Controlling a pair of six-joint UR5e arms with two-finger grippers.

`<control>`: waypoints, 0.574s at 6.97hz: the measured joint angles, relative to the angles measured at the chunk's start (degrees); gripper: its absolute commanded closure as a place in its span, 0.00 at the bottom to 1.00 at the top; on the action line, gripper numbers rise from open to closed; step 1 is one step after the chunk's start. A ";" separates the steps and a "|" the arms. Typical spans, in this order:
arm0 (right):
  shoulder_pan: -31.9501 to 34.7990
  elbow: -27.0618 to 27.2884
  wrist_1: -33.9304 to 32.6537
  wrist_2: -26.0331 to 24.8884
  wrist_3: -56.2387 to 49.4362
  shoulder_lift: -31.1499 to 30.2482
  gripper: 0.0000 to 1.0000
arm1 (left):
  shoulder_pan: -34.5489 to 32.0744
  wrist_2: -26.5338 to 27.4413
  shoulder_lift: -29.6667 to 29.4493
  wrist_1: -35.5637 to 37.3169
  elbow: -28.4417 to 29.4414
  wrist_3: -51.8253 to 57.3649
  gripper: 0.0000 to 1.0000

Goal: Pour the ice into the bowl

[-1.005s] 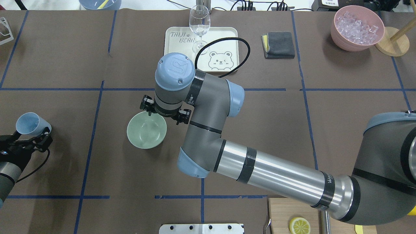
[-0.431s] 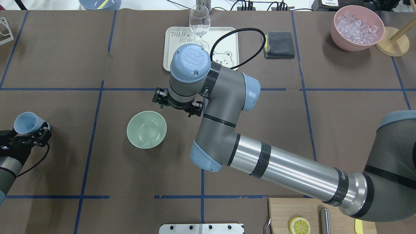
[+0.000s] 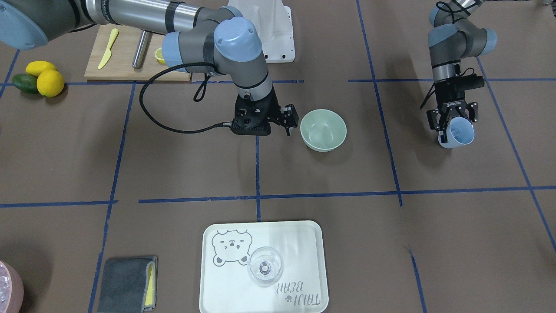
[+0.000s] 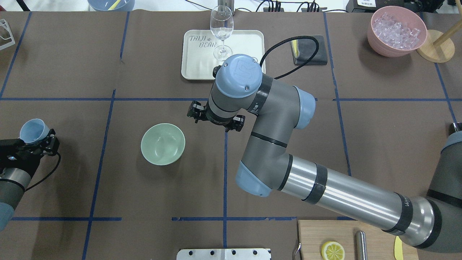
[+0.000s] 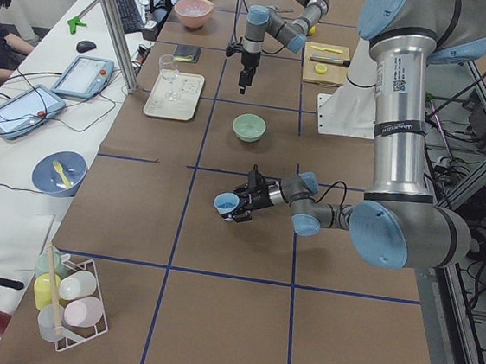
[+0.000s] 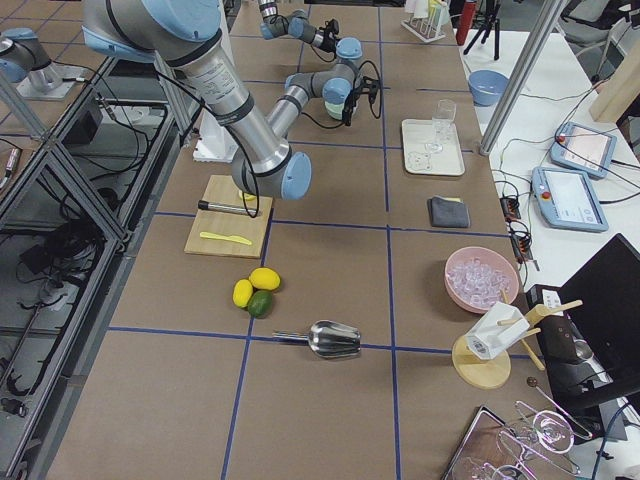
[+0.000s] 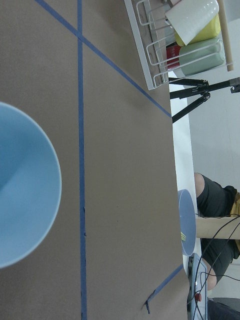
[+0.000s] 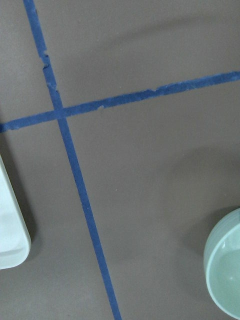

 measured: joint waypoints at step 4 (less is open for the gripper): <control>0.40 5.86 0.25 -0.01 -0.07 -6.03 0.00 | -9.24 -6.68 -2.87 -6.07 -9.02 26.88 1.00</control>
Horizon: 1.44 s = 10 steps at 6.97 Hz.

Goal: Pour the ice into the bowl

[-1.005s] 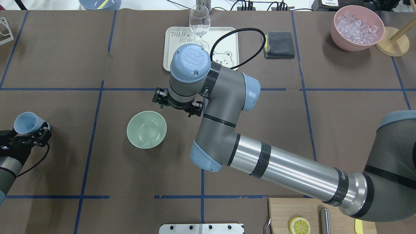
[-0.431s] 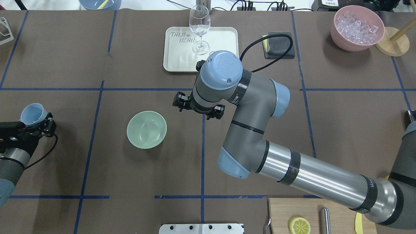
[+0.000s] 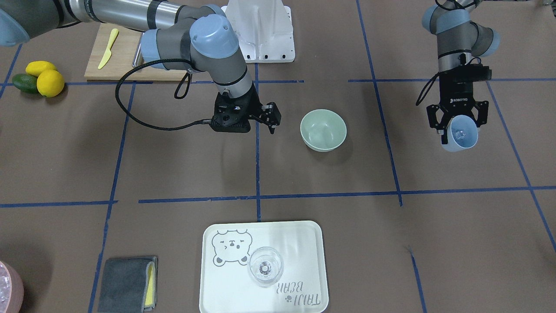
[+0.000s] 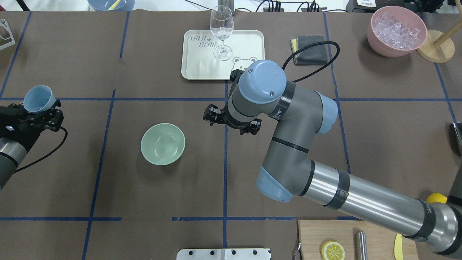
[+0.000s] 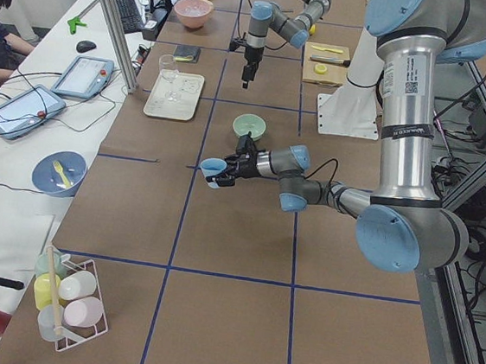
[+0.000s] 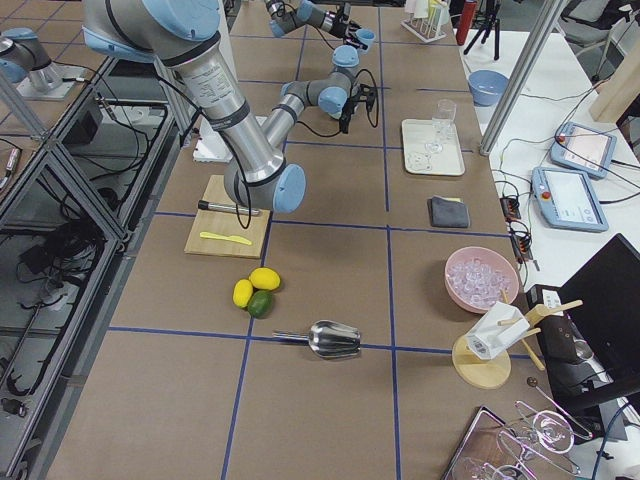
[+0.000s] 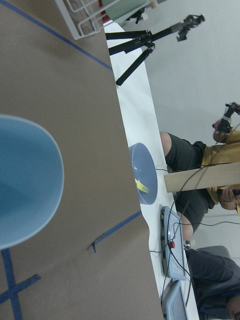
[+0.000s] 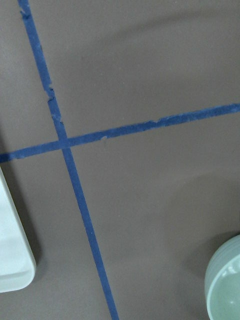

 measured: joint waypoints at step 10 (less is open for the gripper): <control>-0.93 9.49 0.68 -3.29 0.19 -8.71 0.00 | 14.84 20.86 -14.08 17.66 0.28 3.24 1.00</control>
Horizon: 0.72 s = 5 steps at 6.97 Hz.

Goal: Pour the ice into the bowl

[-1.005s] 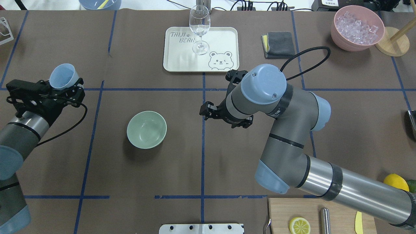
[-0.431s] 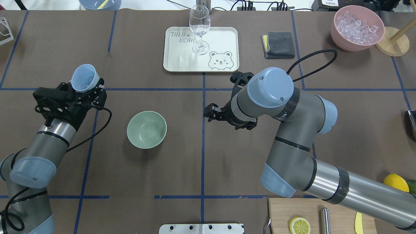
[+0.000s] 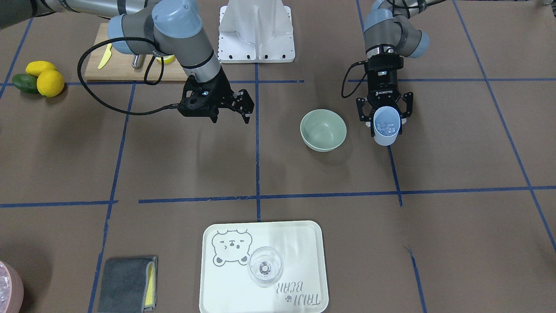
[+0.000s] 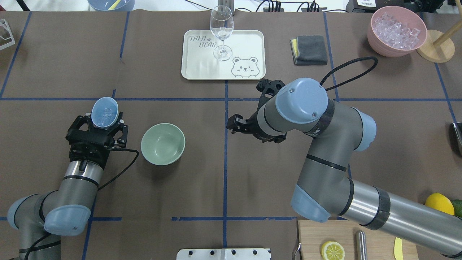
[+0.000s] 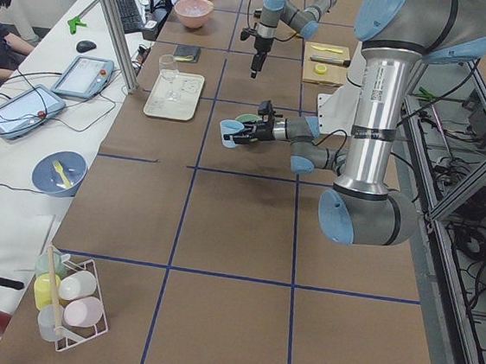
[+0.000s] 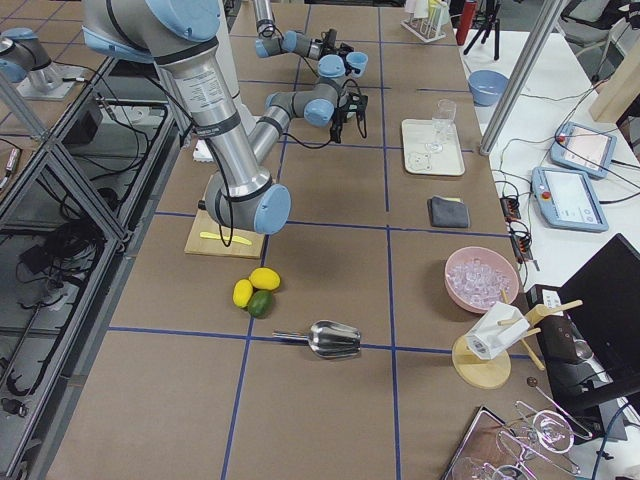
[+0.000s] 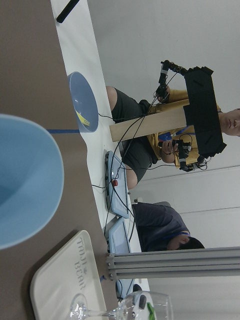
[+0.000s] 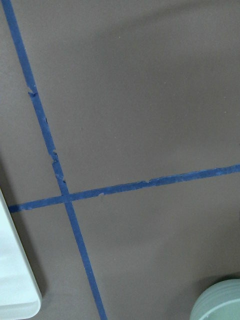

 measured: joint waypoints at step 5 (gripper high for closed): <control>-0.11 0.31 0.06 0.05 -0.08 -0.38 0.00 | 3.96 7.66 -0.64 4.57 -1.20 26.85 1.00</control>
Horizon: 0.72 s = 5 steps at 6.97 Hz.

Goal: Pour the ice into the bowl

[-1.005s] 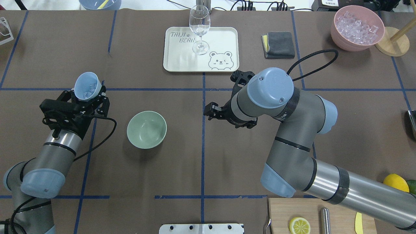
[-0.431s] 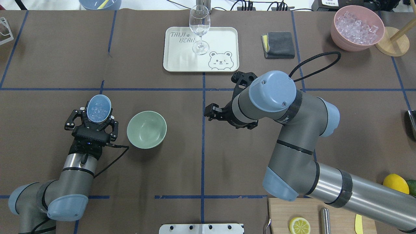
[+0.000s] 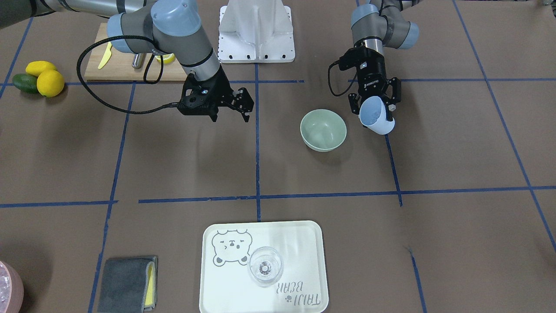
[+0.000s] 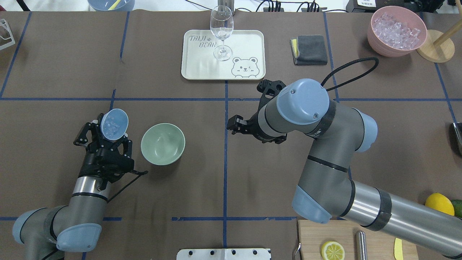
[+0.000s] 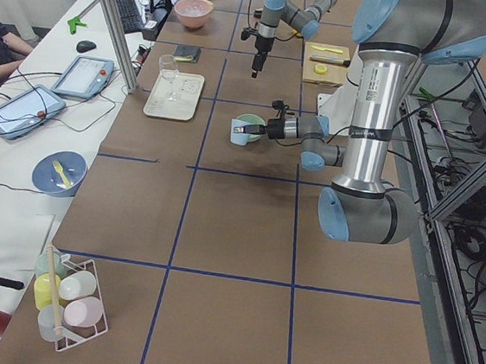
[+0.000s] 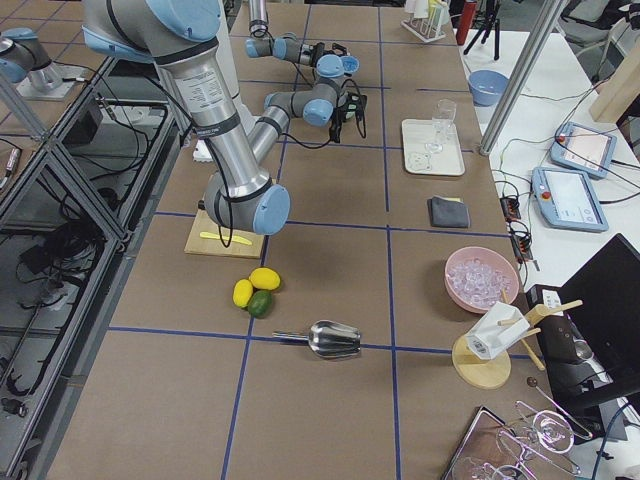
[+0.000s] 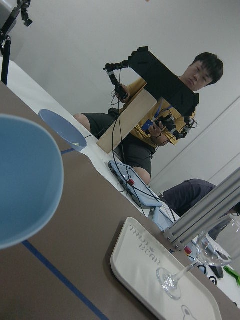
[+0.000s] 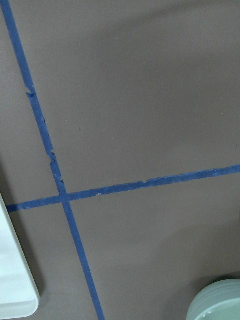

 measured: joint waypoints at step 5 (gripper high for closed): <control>0.01 0.56 0.14 0.17 -0.07 -0.60 0.00 | 1.10 5.41 -5.00 0.23 2.12 32.99 1.00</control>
